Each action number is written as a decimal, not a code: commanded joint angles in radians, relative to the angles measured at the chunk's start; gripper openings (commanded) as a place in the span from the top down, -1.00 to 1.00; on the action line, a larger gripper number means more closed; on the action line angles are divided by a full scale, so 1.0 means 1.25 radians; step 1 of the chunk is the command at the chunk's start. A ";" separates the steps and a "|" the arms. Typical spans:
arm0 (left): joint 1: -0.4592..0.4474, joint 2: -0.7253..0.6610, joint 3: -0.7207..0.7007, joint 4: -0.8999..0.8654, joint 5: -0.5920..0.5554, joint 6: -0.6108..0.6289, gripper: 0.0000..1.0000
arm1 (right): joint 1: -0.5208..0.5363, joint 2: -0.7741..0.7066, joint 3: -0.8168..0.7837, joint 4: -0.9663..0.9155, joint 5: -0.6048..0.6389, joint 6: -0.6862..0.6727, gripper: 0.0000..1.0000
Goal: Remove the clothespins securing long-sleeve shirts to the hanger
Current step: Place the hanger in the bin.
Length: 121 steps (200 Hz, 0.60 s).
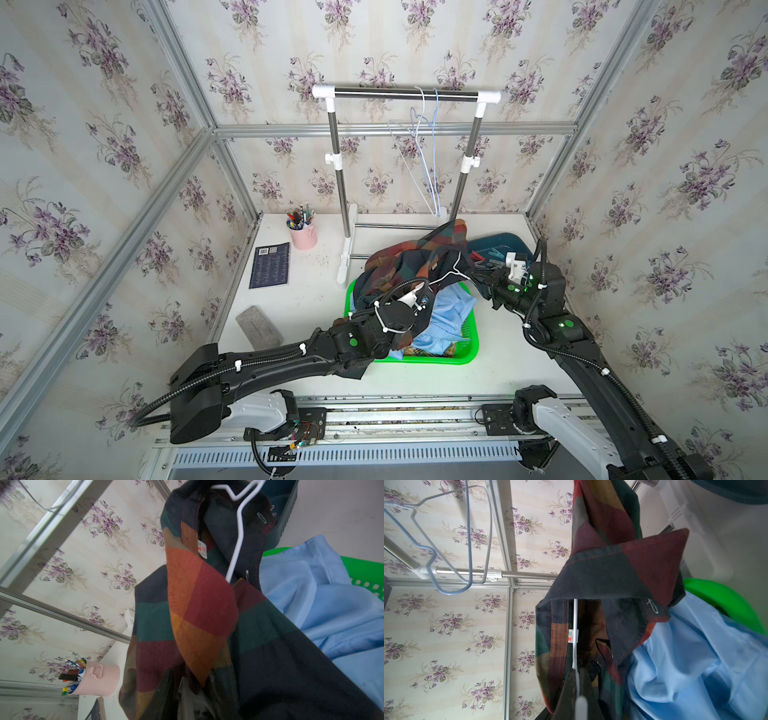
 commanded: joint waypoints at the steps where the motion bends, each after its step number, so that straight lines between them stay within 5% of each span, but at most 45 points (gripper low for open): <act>1: 0.035 -0.019 0.011 -0.068 0.114 -0.092 0.37 | 0.003 -0.005 0.001 -0.003 0.013 -0.029 1.00; 44: 0.101 -0.034 0.028 -0.105 0.248 -0.133 0.04 | 0.005 0.001 -0.003 0.006 0.005 -0.039 1.00; 102: 0.162 -0.043 0.052 -0.133 0.305 -0.157 0.14 | 0.004 0.026 -0.003 0.031 -0.008 -0.039 1.00; 121: 0.181 -0.052 0.059 -0.141 0.356 -0.178 0.02 | 0.004 0.032 -0.002 0.037 -0.009 -0.039 1.00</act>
